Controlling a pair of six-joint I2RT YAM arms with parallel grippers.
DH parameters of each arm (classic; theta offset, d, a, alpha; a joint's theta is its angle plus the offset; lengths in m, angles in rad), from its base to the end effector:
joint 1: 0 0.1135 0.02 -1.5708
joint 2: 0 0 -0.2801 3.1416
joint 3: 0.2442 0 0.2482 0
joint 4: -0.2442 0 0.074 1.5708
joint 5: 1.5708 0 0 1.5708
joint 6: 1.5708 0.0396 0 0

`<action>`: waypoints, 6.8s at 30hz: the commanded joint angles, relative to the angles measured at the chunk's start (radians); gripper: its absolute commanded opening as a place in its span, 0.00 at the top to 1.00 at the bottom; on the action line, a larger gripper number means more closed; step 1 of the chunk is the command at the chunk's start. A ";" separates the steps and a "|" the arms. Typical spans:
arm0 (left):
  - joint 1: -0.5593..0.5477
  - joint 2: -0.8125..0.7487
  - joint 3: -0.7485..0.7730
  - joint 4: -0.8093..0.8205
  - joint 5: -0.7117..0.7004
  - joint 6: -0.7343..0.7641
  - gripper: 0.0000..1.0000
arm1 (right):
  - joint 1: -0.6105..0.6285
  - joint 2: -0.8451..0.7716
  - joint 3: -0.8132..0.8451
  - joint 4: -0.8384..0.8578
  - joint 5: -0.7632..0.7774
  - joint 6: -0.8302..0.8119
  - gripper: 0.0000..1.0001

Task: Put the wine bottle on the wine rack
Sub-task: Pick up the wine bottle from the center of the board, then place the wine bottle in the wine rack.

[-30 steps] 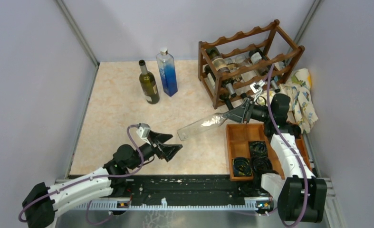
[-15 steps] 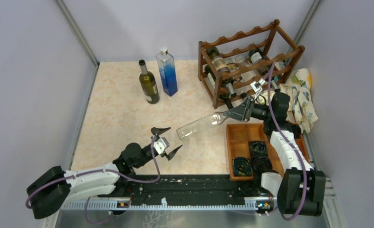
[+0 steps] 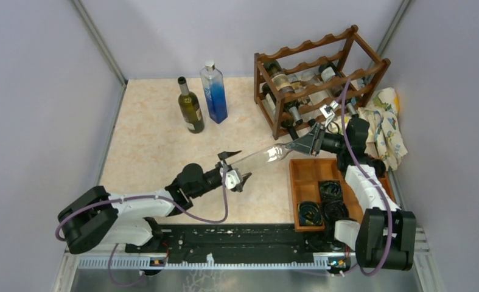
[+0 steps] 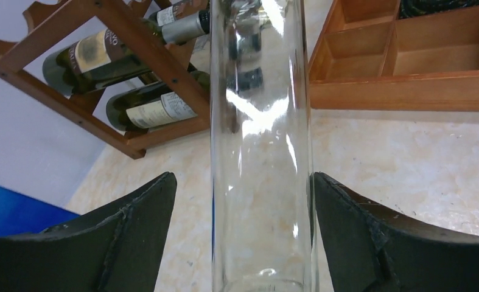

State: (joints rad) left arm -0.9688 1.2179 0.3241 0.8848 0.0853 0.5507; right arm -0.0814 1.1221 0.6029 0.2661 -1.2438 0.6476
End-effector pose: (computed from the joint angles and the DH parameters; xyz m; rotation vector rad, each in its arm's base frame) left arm 0.1299 -0.1950 0.2252 1.1454 1.1079 -0.3939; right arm 0.2236 0.0194 0.2768 -0.2698 1.8854 1.5064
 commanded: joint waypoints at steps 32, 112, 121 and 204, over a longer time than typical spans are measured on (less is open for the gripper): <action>0.189 0.018 0.548 -0.996 0.431 0.286 1.00 | 0.016 0.252 0.577 -1.544 0.067 -1.646 0.06; 0.208 -0.159 0.460 -0.961 0.434 0.285 0.01 | 0.257 0.244 0.384 -1.277 0.034 -1.362 1.00; 0.208 -0.241 0.444 -0.902 0.460 0.235 0.01 | 0.160 0.207 0.378 -1.295 0.002 -1.379 1.00; 0.208 -0.239 0.458 -0.877 0.242 0.177 0.01 | -0.794 0.424 0.950 -1.768 0.009 -1.697 1.00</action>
State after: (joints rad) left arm -0.7654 0.9764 0.7742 0.0105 0.3054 0.7269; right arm -0.8753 1.5398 1.4940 -1.4887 -1.0641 -1.0657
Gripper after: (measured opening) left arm 0.987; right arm 0.342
